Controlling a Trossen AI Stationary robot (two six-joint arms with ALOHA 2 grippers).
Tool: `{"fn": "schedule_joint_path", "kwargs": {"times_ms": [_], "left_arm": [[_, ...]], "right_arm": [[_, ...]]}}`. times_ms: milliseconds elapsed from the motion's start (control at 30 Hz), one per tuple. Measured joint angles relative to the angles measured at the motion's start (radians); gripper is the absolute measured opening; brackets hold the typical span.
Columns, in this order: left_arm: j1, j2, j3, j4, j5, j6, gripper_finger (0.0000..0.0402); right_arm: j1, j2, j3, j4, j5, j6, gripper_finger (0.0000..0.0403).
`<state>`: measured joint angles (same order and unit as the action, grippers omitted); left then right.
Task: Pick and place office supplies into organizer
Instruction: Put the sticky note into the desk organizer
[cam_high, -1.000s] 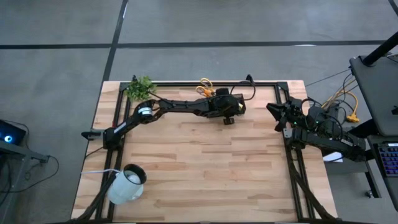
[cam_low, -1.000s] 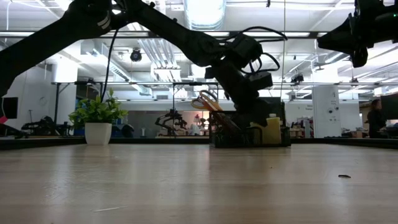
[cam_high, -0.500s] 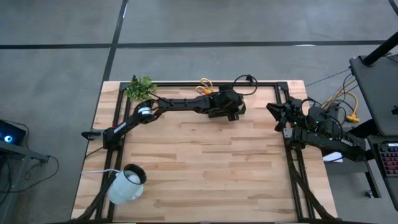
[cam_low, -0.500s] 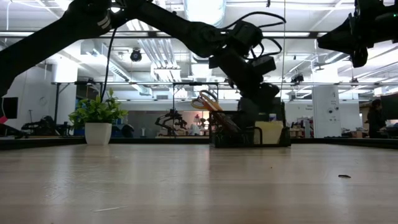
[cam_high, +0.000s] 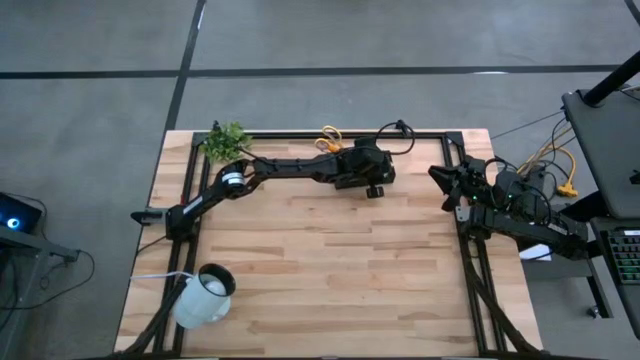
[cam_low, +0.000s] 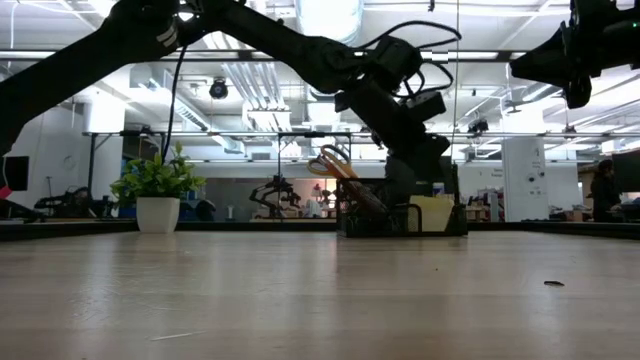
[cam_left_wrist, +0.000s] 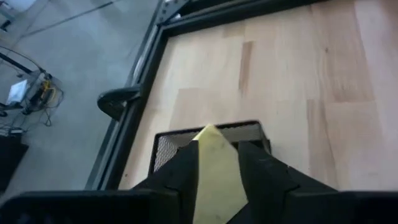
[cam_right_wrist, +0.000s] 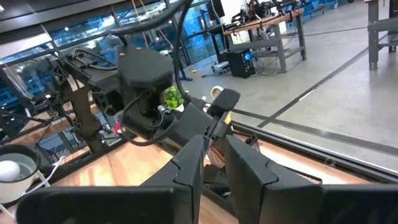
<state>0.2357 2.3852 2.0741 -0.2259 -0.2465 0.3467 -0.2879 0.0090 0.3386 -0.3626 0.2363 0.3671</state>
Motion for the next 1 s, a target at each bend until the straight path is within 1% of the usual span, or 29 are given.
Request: {"fn": "schedule_joint_path", "kwargs": {"times_ms": [133, 233, 300, 533, 633, 800, 1000], "left_arm": [[0.031, 0.0, -0.002, -0.002, 0.06, 0.0, 0.0055], [0.051, 0.0, -0.002, 0.0, 0.064, 0.0, 0.0017], [0.063, 0.002, -0.002, 0.003, 0.073, -0.001, 0.0005], [0.097, 0.002, -0.006, 0.052, 0.162, -0.001, 0.0001], [0.097, 0.002, -0.009, 0.05, 0.168, -0.006, 0.0001], [0.09, 0.004, 0.008, -0.012, 0.187, -0.157, 0.0], [0.081, 0.006, 0.002, -0.024, 0.185, -0.251, 0.0]], "right_arm": [[0.0, 0.0, 0.0, 0.0, 0.0, 0.007, 0.0057], [0.0, 0.0, 0.0, 0.0, 0.0, 0.024, 0.0057], [0.0, 0.0, 0.0, 0.0, 0.0, 0.026, 0.0057], [0.0, 0.0, 0.0, 0.0, 0.0, 0.026, 0.0057], [0.0, 0.0, 0.0, 0.0, 0.0, 0.027, 0.0057], [0.0, 0.0, 0.0, 0.0, 0.001, 0.027, 0.0057], [0.0, 0.001, 0.0, 0.0, 0.003, 0.027, 0.0057]]}}
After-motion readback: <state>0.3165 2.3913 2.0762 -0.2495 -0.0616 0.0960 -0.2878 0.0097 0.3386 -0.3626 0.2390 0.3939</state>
